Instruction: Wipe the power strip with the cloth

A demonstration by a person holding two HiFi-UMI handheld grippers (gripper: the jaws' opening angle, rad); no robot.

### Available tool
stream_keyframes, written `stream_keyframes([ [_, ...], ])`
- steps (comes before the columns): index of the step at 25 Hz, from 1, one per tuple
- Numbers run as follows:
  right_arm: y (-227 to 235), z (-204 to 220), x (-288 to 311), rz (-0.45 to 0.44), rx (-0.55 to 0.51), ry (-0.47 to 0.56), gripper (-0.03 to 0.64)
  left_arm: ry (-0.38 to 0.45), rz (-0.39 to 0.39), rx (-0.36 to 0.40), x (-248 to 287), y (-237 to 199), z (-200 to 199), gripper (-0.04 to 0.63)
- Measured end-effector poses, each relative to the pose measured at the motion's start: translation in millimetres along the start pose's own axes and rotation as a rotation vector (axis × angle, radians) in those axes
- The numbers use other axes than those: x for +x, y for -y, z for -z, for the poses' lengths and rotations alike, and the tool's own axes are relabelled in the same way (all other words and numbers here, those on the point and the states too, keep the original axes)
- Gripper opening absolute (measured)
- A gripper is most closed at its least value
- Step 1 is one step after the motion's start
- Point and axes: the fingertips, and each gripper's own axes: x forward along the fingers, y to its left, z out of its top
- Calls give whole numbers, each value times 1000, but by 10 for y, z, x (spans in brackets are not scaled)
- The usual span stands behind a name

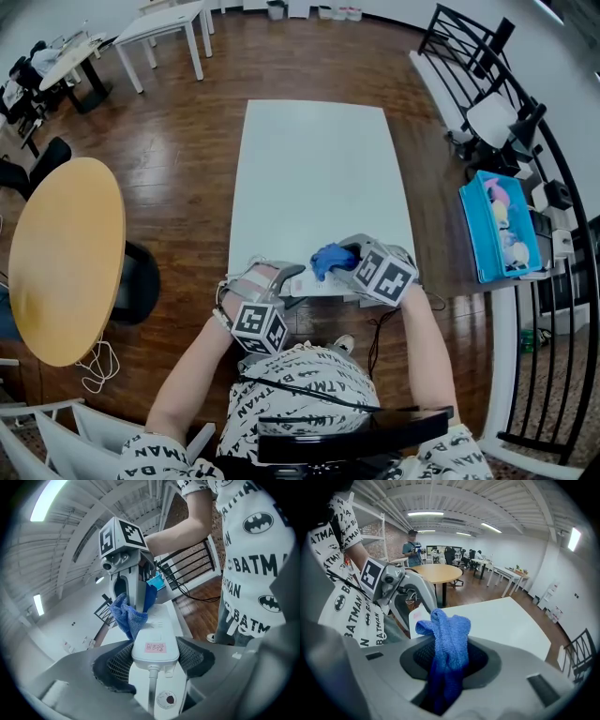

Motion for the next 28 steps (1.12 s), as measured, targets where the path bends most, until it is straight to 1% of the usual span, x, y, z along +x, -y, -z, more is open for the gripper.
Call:
stream_keyframes([
  [7, 265, 427, -133, 72, 50, -49, 135, 26, -20, -39, -38, -66, 33, 284],
  [10, 367, 625, -194, 97, 95, -64, 137, 31, -30, -52, -46, -102, 57, 284],
  [15, 482, 836, -255, 133, 168, -62, 137, 45, -47, -94, -68, -180, 91, 284],
  [19, 513, 923, -290, 150, 226, -42, 137, 47, -63, -142, -78, -250, 140, 284],
  [25, 439, 986, -253, 145, 253, -29, 137, 27, -108, -201, -70, -348, 202, 284],
  [28, 379, 978, -222, 138, 264, -20, 137, 18, -135, -248, -70, -413, 244, 284],
])
